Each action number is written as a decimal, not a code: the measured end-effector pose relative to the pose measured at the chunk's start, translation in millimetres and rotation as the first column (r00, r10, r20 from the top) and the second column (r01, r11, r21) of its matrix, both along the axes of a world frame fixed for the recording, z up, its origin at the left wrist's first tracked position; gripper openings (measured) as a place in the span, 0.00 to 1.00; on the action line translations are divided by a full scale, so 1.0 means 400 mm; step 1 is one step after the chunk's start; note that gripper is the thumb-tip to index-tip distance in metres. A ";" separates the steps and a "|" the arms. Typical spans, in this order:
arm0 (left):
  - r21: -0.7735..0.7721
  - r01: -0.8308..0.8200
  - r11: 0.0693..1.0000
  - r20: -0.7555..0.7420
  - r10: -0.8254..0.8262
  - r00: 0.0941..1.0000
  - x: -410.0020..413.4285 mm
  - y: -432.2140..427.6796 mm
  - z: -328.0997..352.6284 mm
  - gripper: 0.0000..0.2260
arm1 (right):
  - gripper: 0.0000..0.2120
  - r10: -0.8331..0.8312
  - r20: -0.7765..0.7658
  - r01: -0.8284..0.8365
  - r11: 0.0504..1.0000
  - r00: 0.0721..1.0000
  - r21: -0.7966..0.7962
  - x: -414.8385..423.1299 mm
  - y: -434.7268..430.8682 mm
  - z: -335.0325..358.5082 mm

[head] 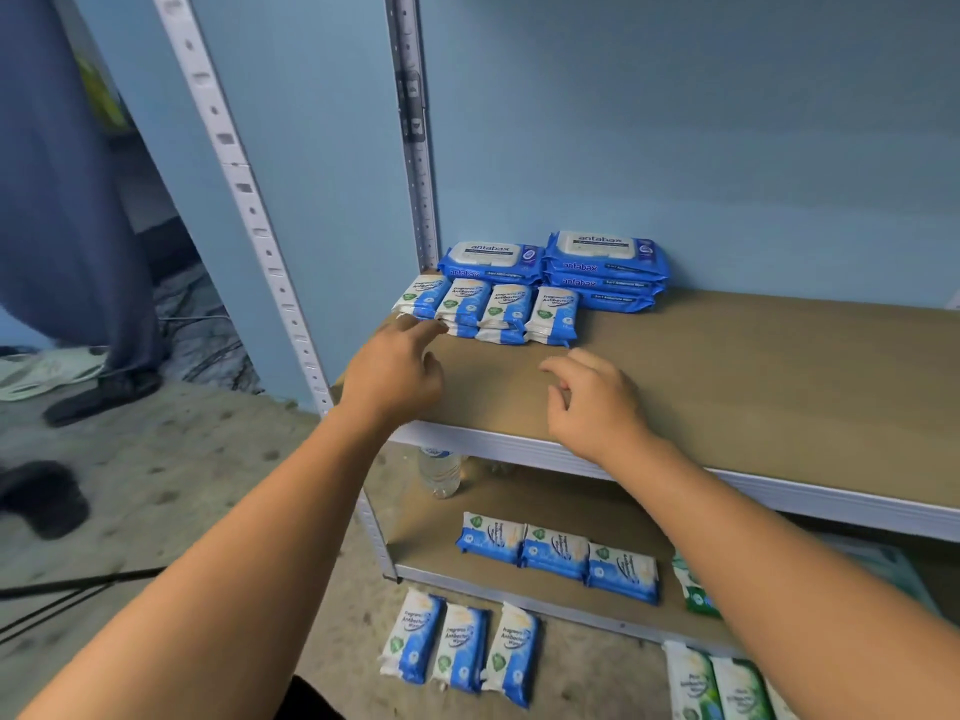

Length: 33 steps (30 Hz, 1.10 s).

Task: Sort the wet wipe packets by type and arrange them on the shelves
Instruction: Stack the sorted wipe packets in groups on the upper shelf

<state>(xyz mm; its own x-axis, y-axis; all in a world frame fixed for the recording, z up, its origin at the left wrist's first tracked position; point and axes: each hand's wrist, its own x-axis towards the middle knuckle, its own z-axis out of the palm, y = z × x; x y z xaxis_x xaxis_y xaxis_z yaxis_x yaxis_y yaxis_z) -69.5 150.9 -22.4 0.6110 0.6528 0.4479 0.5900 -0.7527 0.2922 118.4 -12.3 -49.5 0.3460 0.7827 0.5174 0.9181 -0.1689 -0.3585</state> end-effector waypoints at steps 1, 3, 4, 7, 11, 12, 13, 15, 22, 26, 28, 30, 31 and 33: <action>0.031 0.011 0.999 -0.015 -0.011 1.000 -0.023 -0.015 0.002 0.20 | 0.13 0.021 0.049 -0.022 1.000 0.999 0.002 -0.022 -0.019 -0.001; 0.094 0.033 0.995 -0.069 -0.027 0.997 -0.065 -0.052 0.000 0.16 | 0.09 0.055 0.114 -0.053 0.998 0.992 -0.020 -0.066 -0.061 -0.009; 0.108 0.036 0.994 -0.100 -0.025 0.995 -0.083 -0.073 -0.004 0.15 | 0.08 0.075 0.128 -0.070 0.997 0.989 -0.044 -0.087 -0.081 -0.017; 0.080 0.048 0.996 -0.174 -0.034 0.984 -0.126 -0.142 -0.045 0.10 | 0.10 0.125 0.129 -0.109 0.987 0.984 -0.120 -0.148 -0.138 -0.073; -0.121 -0.001 0.993 -0.392 -0.047 0.919 -0.157 -0.238 -0.175 0.13 | 0.10 0.095 -0.001 -0.090 0.932 0.995 -0.351 -0.225 -0.195 -0.201; -0.188 -0.043 0.981 -0.456 -0.048 0.889 -0.165 -0.261 -0.217 0.14 | 0.10 0.063 -0.041 -0.074 0.900 0.997 -0.430 -0.241 -0.207 -0.242; -0.246 -0.087 0.965 -0.513 -0.054 0.857 -0.175 -0.279 -0.264 0.14 | 0.10 0.030 -0.077 -0.065 0.860 0.997 -0.506 -0.256 -0.221 -0.283; -0.319 -0.155 0.935 -0.600 -0.072 0.797 -0.195 -0.310 -0.354 0.15 | 0.10 -0.016 -0.123 -0.068 0.763 0.992 -0.643 -0.280 -0.247 -0.356; -0.452 -0.311 0.836 -0.710 -0.126 0.693 -0.215 -0.367 -0.609 0.18 | 0.15 0.009 -0.078 -0.072 0.487 0.997 -0.871 -0.263 -0.249 -0.524; -0.521 -0.330 0.787 -0.703 -0.177 0.689 -0.187 -0.350 -0.719 0.18 | 0.15 -0.025 -0.107 -0.086 0.435 0.994 -0.896 -0.232 -0.225 -0.614; -0.547 -0.326 0.771 -0.687 -0.191 0.701 -0.166 -0.340 -0.767 0.19 | 0.15 -0.033 -0.121 -0.097 0.411 0.992 -0.906 -0.224 -0.212 -0.662; -0.582 -0.324 0.746 -0.656 -0.194 0.730 -0.147 -0.334 -0.811 0.20 | 0.14 -0.056 -0.140 -0.106 0.402 0.989 -0.909 -0.220 -0.200 -0.709; -0.602 -0.331 0.727 -0.637 -0.187 0.747 -0.140 -0.333 -0.834 0.21 | 0.14 -0.071 -0.154 -0.113 0.402 0.986 -0.909 -0.222 -0.195 -0.731; -0.627 -0.356 0.693 -0.608 -0.148 0.780 -0.130 -0.335 -0.880 0.23 | 0.13 -0.136 -0.208 -0.132 0.427 0.969 -0.895 -0.232 -0.188 -0.770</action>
